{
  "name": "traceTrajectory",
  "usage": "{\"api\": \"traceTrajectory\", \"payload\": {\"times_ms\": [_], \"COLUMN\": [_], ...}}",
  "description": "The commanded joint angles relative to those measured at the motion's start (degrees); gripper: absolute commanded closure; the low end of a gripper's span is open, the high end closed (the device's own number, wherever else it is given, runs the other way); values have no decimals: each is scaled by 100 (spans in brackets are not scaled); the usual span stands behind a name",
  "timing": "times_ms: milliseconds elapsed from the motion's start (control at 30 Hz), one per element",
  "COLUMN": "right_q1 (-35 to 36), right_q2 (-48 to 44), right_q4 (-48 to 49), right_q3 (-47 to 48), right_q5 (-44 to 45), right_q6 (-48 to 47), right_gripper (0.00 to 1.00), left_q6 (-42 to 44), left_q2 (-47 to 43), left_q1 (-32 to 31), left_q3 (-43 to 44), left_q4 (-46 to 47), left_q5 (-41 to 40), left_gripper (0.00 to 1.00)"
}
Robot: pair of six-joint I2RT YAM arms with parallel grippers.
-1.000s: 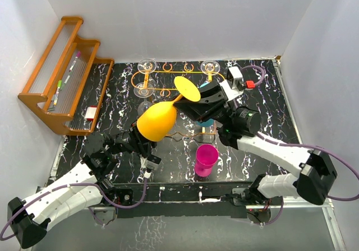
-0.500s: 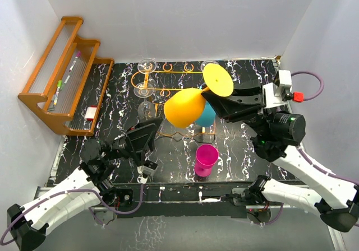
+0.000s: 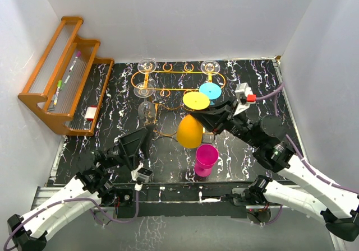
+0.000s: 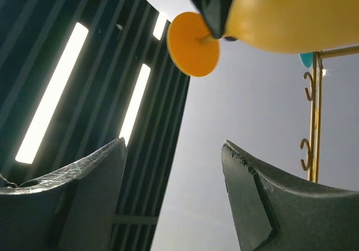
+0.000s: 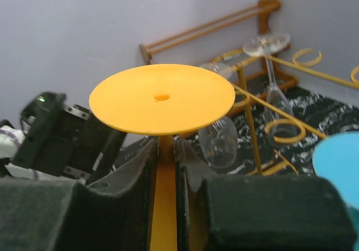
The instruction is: Place the wine glass upside down on the wine glass rack
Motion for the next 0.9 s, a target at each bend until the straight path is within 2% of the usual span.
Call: {"api": "traceTrajectory", "payload": {"times_ms": [0,133,300,367,433,633,867], "right_q1": [9,7,13,20,57,195,269], "right_q2": [35,288,507,693,880,1284,1385], "right_q4": [-335,-441,-237,-280,-321,-255,-240], "right_q3": [-138,-213,-232,-73,74,338,497], "right_q5": [656,933,1535,1589,1623,1720,2204], "right_q6": [58,-32,-82,-68,-98,-286,-372], "right_gripper": [92,92,92,92,92,92,92], "left_q6": [-718,-1582,-2852,-3338,-3772,-4078,-4111], "left_q2": [-96,70,434,572,692,1322,1595], "left_q1": [26,25,26,26,30,35,39], "left_q3": [227,1158,2677,3284,3821,4695,4966], "left_q4": [-161,-866,-2231,-3026,-3437,-4149,-4424], "left_q5": [-699,-1818,-2968,-3150,-3259,-3959,-4247], "left_gripper": [35,39,41,41,40,39,40]}}
